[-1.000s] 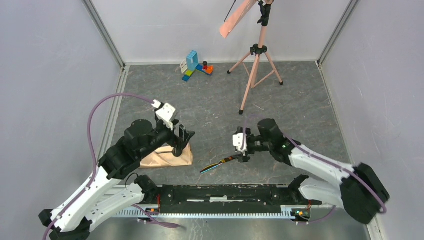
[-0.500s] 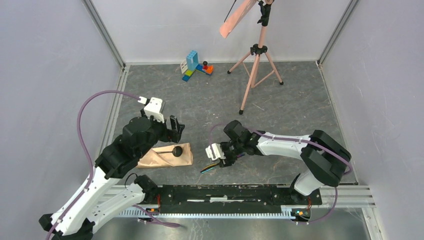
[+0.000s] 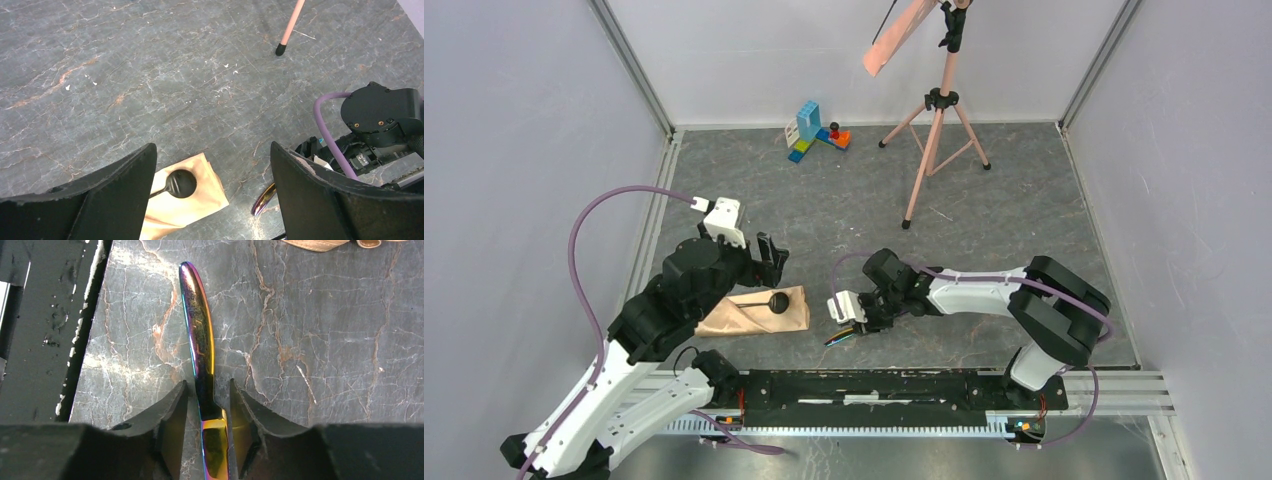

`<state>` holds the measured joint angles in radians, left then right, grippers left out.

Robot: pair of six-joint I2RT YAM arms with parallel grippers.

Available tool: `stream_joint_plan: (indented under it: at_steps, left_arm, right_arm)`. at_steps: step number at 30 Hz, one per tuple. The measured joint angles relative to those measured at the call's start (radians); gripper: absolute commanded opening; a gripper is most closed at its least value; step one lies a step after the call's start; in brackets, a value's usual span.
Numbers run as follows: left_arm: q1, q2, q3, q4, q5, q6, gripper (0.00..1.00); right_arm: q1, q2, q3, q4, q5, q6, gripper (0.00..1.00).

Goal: Fold the napkin into a case and place the utensils inside
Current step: Move the knife to the folded napkin.

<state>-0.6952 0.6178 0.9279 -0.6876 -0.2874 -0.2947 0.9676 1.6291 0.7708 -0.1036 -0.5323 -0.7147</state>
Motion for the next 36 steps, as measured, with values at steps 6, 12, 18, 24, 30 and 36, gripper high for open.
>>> stream_joint_plan:
  at_steps: [6, 12, 18, 24, 30, 36]
  left_arm:
    - [0.0, -0.002, 0.0, -0.014, -0.002, -0.008, 0.9]
    - [0.004, 0.027, 0.0, -0.029, -0.032, -0.05, 0.96]
    - [0.042, 0.105, -0.002, -0.079, -0.097, -0.155, 1.0]
    - [0.11, 0.192, -0.046, -0.092, -0.048, -0.269, 0.99]
    - [0.12, 0.246, -0.156, -0.068, 0.043, -0.374, 0.96]
    - [0.12, 0.319, -0.257, -0.019, 0.128, -0.46, 0.97]
  right_arm:
    - [0.013, 0.003, 0.0, 0.006, 0.021, 0.008, 0.06]
    - [0.013, 0.005, -0.009, 0.049, 0.038, 0.033, 0.0]
    - [0.014, -0.047, -0.095, 0.153, 0.05, 0.076, 0.0]
    - [0.011, -0.156, -0.181, 0.172, 0.076, 0.113, 0.0]
    - [-0.01, -0.226, -0.228, 0.191, 0.097, 0.125, 0.0]
    - [-0.026, -0.249, -0.249, 0.193, 0.105, 0.162, 0.3]
